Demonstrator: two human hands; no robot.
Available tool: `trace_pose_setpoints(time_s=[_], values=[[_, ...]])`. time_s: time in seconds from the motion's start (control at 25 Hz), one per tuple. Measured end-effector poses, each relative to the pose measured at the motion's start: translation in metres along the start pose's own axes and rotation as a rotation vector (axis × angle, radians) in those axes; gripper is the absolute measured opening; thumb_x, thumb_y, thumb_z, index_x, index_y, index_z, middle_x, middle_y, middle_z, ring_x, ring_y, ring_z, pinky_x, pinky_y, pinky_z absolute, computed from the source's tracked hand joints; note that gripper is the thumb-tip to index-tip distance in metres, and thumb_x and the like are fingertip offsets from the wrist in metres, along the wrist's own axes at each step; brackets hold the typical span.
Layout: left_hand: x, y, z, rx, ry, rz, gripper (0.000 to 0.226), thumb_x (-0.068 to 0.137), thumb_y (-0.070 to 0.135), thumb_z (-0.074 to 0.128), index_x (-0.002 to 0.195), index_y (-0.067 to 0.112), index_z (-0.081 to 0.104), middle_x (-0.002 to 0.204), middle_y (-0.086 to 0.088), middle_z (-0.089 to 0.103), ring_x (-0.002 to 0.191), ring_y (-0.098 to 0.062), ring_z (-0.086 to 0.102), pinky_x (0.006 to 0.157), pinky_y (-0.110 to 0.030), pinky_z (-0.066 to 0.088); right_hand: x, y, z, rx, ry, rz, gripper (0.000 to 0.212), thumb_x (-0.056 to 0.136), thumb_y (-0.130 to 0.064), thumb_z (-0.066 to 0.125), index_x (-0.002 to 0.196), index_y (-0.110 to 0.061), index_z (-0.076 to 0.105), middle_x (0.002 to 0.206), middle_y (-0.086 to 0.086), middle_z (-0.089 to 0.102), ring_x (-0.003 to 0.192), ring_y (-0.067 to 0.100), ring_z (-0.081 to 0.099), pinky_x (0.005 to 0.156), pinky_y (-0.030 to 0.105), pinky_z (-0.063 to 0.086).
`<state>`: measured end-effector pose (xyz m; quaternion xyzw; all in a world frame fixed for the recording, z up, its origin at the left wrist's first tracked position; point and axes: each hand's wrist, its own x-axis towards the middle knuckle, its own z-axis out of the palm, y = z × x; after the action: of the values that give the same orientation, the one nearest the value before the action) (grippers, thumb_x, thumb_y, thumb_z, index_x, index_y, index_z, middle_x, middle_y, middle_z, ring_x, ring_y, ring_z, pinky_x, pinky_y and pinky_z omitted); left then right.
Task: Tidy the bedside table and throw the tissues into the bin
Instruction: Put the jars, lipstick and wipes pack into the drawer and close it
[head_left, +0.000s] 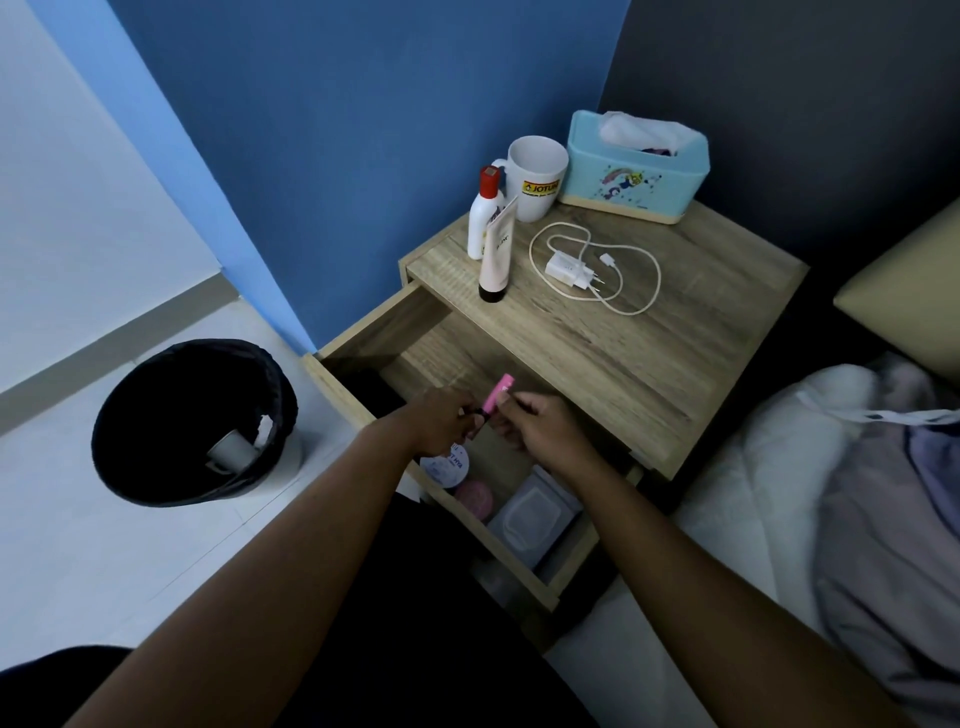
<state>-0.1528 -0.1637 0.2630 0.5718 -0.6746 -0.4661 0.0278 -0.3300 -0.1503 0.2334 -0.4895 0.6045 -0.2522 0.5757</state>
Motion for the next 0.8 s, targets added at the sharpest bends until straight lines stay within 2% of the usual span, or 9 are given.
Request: trace_pose_setpoints(time_s=[0.12, 0.2, 0.28, 0.4, 0.44, 0.52, 0.6, 0.72, 0.8], values=[[0.000, 0.000, -0.002, 0.019, 0.007, 0.016, 0.023, 0.099, 0.022, 0.050, 0.104, 0.004, 0.064, 0.089, -0.008, 0.064, 0.070, -0.014, 0.057, 0.065, -0.025, 0.047, 0.006, 0.002, 0.005, 0.032, 0.029, 0.007, 0.020, 0.096, -0.033, 0.058, 0.098, -0.021, 0.074, 0.081, -0.003, 0.072, 0.072, 0.011, 0.063, 0.066, 0.032, 0.047], [0.002, -0.003, -0.010, 0.099, 0.035, 0.032, 0.021, 0.098, 0.025, 0.053, 0.106, 0.009, 0.064, 0.093, -0.007, 0.064, 0.077, -0.013, 0.059, 0.070, -0.025, 0.049, 0.011, 0.002, 0.008, 0.063, 0.053, 0.001, 0.020, 0.097, -0.032, 0.058, 0.096, -0.020, 0.073, 0.082, 0.002, 0.073, 0.069, 0.011, 0.062, 0.062, 0.029, 0.046], [0.003, -0.010, -0.029, 0.241, 0.156, 0.005, 0.020, 0.096, 0.032, 0.055, 0.105, 0.016, 0.061, 0.097, -0.004, 0.064, 0.087, -0.016, 0.061, 0.078, -0.030, 0.050, 0.020, 0.001, 0.011, 0.007, 0.062, -0.019, 0.021, 0.098, -0.029, 0.055, 0.099, -0.015, 0.072, 0.088, 0.006, 0.074, 0.070, 0.014, 0.063, 0.062, 0.027, 0.046], [0.001, -0.042, -0.062, 0.385, 0.427, -0.028, 0.028, 0.096, 0.046, 0.048, 0.091, 0.020, 0.059, 0.078, -0.001, 0.060, 0.076, -0.017, 0.059, 0.070, -0.034, 0.050, 0.035, 0.001, 0.019, -0.198, 0.000, -0.080, 0.024, 0.100, -0.024, 0.052, 0.106, -0.007, 0.068, 0.087, 0.006, 0.070, 0.068, 0.011, 0.060, 0.061, 0.023, 0.043], [0.002, -0.056, -0.068, 0.411, 0.481, -0.016, 0.035, 0.096, 0.049, 0.046, 0.091, 0.018, 0.060, 0.077, -0.001, 0.061, 0.075, -0.019, 0.059, 0.071, -0.035, 0.051, 0.041, 0.002, 0.024, -0.253, -0.029, -0.096, 0.024, 0.100, -0.023, 0.051, 0.106, -0.006, 0.067, 0.083, 0.004, 0.066, 0.066, 0.010, 0.057, 0.059, 0.023, 0.041], [0.002, -0.076, -0.066, 0.442, 0.473, -0.001, 0.037, 0.095, 0.052, 0.044, 0.091, 0.020, 0.061, 0.076, 0.001, 0.060, 0.075, -0.019, 0.059, 0.082, -0.038, 0.048, 0.054, 0.007, 0.036, -0.354, -0.077, -0.085, 0.023, 0.101, -0.020, 0.050, 0.107, -0.004, 0.066, 0.077, -0.001, 0.060, 0.062, 0.006, 0.051, 0.056, 0.020, 0.037], [0.003, -0.087, -0.054, 0.500, 0.468, -0.009, 0.036, 0.096, 0.052, 0.041, 0.090, 0.022, 0.061, 0.072, 0.006, 0.056, 0.075, -0.020, 0.061, 0.092, -0.041, 0.043, 0.070, 0.011, 0.048, -0.422, -0.102, -0.064, 0.023, 0.101, -0.020, 0.050, 0.108, -0.004, 0.066, 0.080, 0.000, 0.062, 0.065, 0.007, 0.055, 0.058, 0.021, 0.040], [0.007, -0.093, -0.051, 0.542, 0.559, -0.004, 0.035, 0.096, 0.045, 0.039, 0.098, 0.021, 0.065, 0.078, 0.002, 0.065, 0.079, -0.024, 0.064, 0.093, -0.041, 0.043, 0.094, 0.020, 0.060, -0.499, -0.113, -0.063, 0.029, 0.099, -0.031, 0.053, 0.106, -0.008, 0.070, 0.091, 0.011, 0.072, 0.077, 0.018, 0.065, 0.069, 0.032, 0.051], [0.007, -0.097, -0.051, 0.582, 0.551, 0.004, 0.034, 0.095, 0.042, 0.039, 0.095, 0.021, 0.066, 0.082, -0.002, 0.069, 0.080, -0.025, 0.064, 0.090, -0.040, 0.043, 0.104, 0.029, 0.068, -0.528, -0.115, -0.039, 0.045, 0.095, -0.050, 0.052, 0.093, -0.010, 0.074, 0.083, 0.011, 0.074, 0.075, 0.021, 0.068, 0.073, 0.035, 0.055]])
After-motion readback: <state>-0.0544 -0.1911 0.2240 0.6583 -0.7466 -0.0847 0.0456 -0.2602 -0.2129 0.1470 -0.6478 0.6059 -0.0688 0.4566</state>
